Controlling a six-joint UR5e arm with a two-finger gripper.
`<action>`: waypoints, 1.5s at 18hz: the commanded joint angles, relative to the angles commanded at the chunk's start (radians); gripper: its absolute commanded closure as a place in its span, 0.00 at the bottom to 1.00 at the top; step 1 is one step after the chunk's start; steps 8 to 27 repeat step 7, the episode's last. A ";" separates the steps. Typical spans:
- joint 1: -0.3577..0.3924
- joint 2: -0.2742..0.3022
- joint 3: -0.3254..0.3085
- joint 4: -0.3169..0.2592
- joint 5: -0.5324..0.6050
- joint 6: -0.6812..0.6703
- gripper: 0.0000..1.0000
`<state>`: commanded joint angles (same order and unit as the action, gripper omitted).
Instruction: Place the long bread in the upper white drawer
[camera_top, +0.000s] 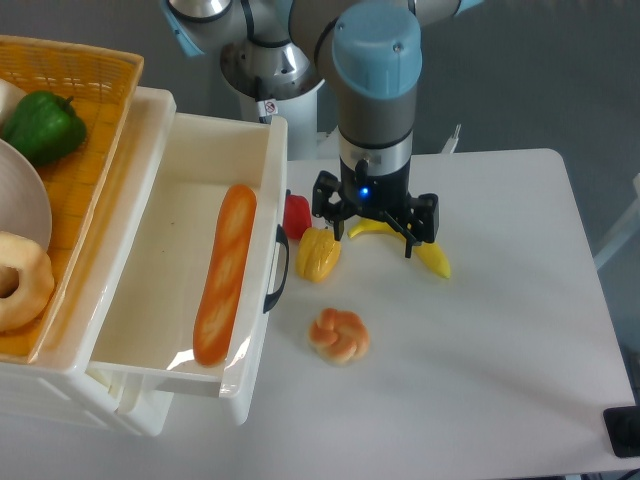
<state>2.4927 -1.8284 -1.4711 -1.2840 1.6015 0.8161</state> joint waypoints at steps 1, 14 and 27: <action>0.000 -0.014 0.000 0.012 0.000 0.000 0.00; 0.003 -0.043 0.000 0.049 0.008 0.008 0.00; 0.003 -0.043 0.000 0.049 0.008 0.008 0.00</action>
